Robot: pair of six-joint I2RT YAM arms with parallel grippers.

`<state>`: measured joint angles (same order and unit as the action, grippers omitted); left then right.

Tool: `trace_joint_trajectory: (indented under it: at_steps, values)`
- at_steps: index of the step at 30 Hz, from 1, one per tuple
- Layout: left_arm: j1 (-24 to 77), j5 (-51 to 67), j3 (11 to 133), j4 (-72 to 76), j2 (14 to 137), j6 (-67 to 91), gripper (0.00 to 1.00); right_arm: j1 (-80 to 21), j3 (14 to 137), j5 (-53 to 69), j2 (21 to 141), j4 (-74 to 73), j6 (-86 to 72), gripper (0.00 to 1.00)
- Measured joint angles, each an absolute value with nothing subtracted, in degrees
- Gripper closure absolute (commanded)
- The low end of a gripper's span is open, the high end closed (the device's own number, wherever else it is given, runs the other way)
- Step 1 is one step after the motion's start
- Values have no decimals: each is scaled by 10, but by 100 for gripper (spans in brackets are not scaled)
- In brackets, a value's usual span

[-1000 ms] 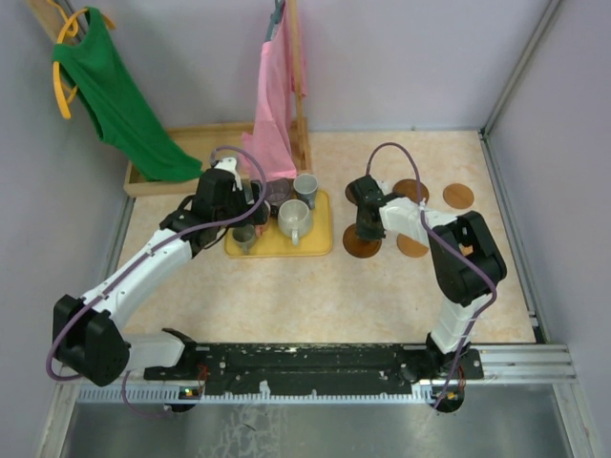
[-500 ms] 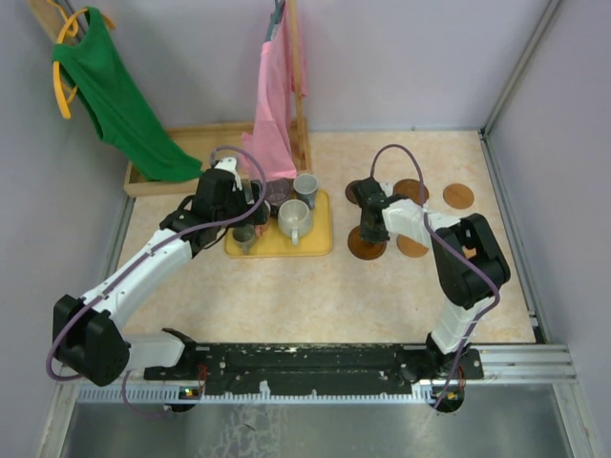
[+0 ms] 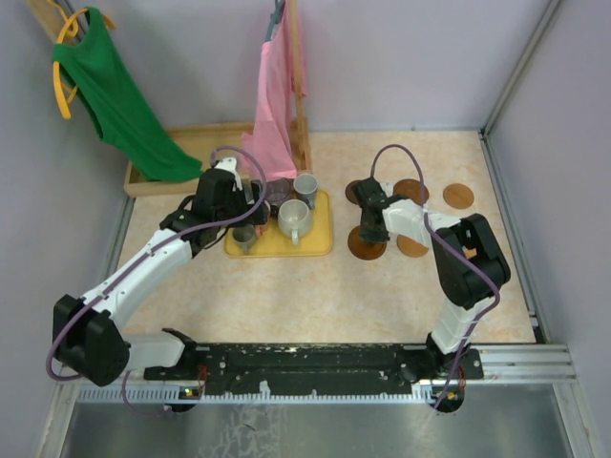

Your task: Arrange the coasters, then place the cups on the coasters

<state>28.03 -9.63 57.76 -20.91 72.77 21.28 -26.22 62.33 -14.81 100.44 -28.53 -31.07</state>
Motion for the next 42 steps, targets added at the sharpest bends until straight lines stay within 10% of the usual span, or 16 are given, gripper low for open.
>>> trace_joint_trajectory:
  at_steps: [42]
  values:
    - [295, -197, 613, -229, 740, 206, 0, -321, 715, -121, 896, -292, -256, 71]
